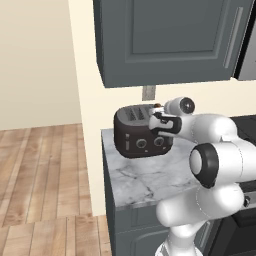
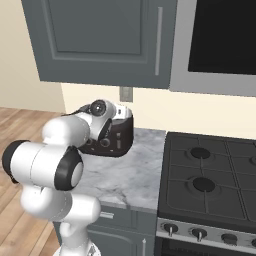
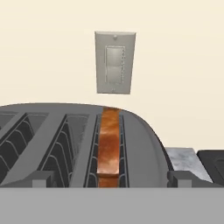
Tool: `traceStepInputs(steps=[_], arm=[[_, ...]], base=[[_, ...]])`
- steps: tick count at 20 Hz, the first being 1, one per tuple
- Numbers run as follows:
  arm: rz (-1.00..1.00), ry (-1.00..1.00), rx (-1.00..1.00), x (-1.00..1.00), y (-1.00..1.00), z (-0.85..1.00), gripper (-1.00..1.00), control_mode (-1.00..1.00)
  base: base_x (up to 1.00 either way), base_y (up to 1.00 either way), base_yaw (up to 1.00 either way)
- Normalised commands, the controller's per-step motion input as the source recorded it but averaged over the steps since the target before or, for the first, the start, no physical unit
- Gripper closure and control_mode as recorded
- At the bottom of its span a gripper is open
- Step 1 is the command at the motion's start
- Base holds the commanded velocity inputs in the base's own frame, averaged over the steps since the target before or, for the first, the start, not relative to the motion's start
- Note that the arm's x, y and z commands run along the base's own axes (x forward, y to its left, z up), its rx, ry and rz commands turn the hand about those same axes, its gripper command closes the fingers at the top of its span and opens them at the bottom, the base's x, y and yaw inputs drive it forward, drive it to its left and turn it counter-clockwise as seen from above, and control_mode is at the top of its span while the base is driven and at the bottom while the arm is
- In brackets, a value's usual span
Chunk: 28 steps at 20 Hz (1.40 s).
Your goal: Start the toaster. Once the lever pops up, take the bread to the plate on the dining counter.
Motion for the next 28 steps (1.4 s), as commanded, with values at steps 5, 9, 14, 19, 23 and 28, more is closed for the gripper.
traceStepInputs(steps=[5, 9, 14, 19, 23, 28], arm=[[0.00, 0.01, 0.00, 0.13, 0.00, 0.00, -1.00, -1.00], [0.00, 0.00, 0.00, 0.14, 0.00, 0.00, -1.00, -1.00], [0.00, 0.00, 0.00, 0.08, 0.00, 0.00, -1.00, -1.00], [0.00, 0.01, 0.00, 0.01, 0.00, -0.06, -1.00, -1.00], [0.00, 0.01, 0.00, 0.00, 0.00, -0.12, -1.00, -1.00], [0.00, 0.01, 0.00, 0.00, 0.00, -0.10, -1.00, -1.00]], base=[[0.00, 0.00, 0.00], [0.00, 0.00, 0.00], [0.00, 0.00, 0.00], [0.00, 0.00, 0.00], [0.00, 0.00, 0.00], [0.00, 0.00, 0.00]])
